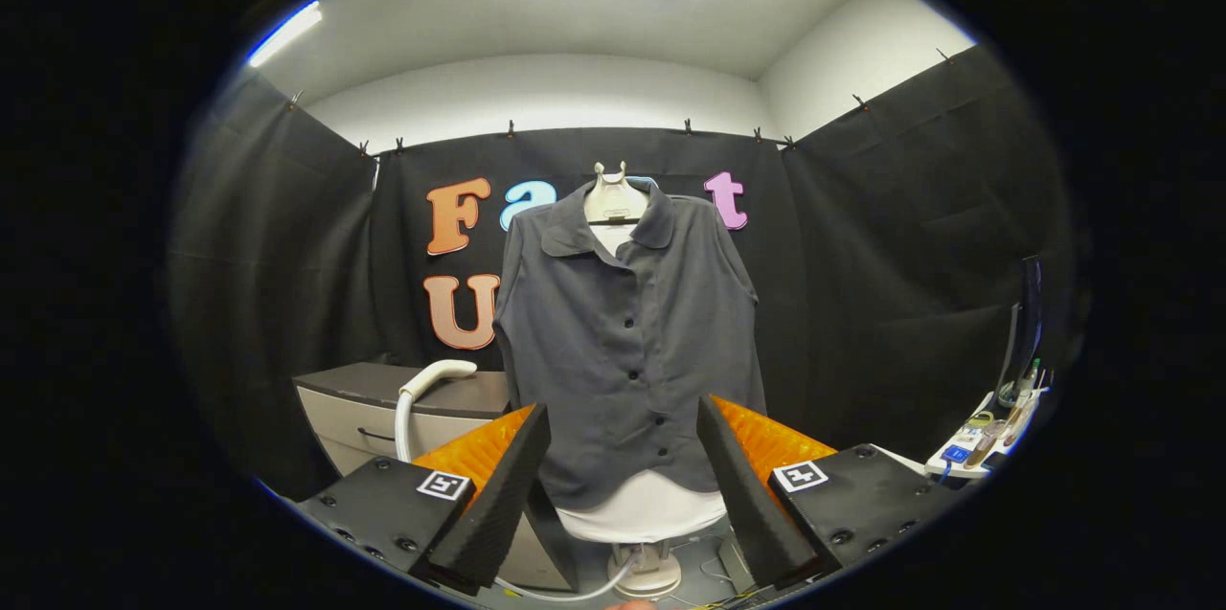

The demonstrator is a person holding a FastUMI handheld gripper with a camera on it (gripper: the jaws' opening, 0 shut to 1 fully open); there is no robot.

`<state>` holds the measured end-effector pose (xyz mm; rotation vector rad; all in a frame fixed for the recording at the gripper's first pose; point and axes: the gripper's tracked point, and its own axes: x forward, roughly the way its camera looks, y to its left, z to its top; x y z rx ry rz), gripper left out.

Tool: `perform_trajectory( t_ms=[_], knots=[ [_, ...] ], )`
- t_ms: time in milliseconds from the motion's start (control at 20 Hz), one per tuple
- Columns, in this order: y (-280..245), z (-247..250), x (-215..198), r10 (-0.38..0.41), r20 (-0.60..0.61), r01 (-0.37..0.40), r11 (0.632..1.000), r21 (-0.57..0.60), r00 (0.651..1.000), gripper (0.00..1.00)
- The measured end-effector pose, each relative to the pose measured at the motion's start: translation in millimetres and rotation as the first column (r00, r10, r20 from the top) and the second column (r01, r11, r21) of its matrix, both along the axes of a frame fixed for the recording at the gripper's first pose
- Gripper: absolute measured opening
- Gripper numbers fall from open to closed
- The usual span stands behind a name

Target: Iron the clothes twice with a garment steamer, once on the left side and once on the right side.

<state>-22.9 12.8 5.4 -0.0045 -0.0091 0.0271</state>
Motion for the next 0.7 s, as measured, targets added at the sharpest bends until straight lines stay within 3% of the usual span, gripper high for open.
perform_trajectory(
  t_ms=[150,450,700],
  knots=[
    [4,-4,6,0.009,-0.013,-0.009,1.0,0.015,1.0,0.99],
    [54,6,37,0.1,-0.024,-0.098,0.994,0.047,0.995,0.98],
    [110,10,87,0.148,-0.068,-0.146,0.989,0.037,0.987,0.98]
  ],
)
